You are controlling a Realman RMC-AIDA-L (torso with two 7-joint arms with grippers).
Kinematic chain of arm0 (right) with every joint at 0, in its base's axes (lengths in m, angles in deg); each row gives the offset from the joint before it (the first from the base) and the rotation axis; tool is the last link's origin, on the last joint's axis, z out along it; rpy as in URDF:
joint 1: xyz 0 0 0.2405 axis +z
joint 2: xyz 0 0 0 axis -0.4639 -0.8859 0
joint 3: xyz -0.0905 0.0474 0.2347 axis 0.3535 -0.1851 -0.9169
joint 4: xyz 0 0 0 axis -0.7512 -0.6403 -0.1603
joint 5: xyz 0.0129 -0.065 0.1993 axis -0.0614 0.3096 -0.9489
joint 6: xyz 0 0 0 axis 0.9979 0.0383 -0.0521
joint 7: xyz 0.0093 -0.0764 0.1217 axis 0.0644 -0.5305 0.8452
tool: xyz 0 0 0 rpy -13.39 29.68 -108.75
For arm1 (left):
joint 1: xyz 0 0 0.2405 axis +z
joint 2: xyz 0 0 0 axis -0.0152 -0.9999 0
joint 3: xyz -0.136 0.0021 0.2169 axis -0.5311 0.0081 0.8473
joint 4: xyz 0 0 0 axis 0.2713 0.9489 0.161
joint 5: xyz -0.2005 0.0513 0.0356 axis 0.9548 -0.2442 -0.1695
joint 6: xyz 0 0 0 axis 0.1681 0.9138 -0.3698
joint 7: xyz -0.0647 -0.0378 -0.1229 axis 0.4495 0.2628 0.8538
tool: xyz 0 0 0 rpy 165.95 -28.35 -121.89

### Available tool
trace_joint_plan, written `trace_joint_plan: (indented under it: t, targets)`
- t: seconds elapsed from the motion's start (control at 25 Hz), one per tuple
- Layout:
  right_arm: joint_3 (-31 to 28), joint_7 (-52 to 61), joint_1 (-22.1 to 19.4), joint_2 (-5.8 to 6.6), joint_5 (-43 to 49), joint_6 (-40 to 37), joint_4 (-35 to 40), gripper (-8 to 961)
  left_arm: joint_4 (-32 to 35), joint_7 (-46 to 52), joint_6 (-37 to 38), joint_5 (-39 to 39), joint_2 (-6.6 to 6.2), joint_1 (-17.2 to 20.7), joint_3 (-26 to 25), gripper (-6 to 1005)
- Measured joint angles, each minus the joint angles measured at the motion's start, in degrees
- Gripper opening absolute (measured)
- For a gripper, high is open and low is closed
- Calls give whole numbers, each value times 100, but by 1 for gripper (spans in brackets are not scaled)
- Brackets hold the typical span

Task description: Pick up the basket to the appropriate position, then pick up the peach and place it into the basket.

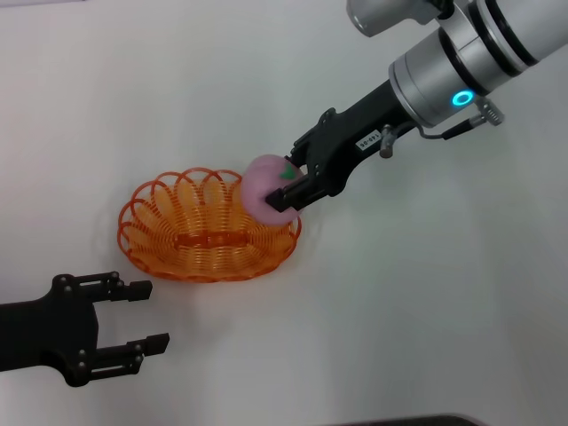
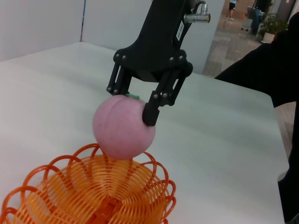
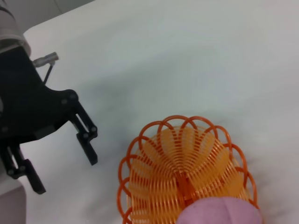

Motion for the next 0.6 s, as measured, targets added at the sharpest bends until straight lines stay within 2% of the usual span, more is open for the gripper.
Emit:
trace_joint_plan:
  t: [0.08,0.2,0.4,0.6]
  targets:
    - [5,0,-2,-3,-33,17,-28,345,0,0,0,0,-1,1,0,674]
    - [15,-22,-33,-2,-124,28,-45,582,0,0,2,0,-7,1,0,674]
    - [-4,-256,-128,21,-376,29,-49,791,0,0,19,0,-9,1,-16,674]
    - [-65,-820,-483,51,-858,-12,-25,798,0,0,47,12,-9,1,-46,674]
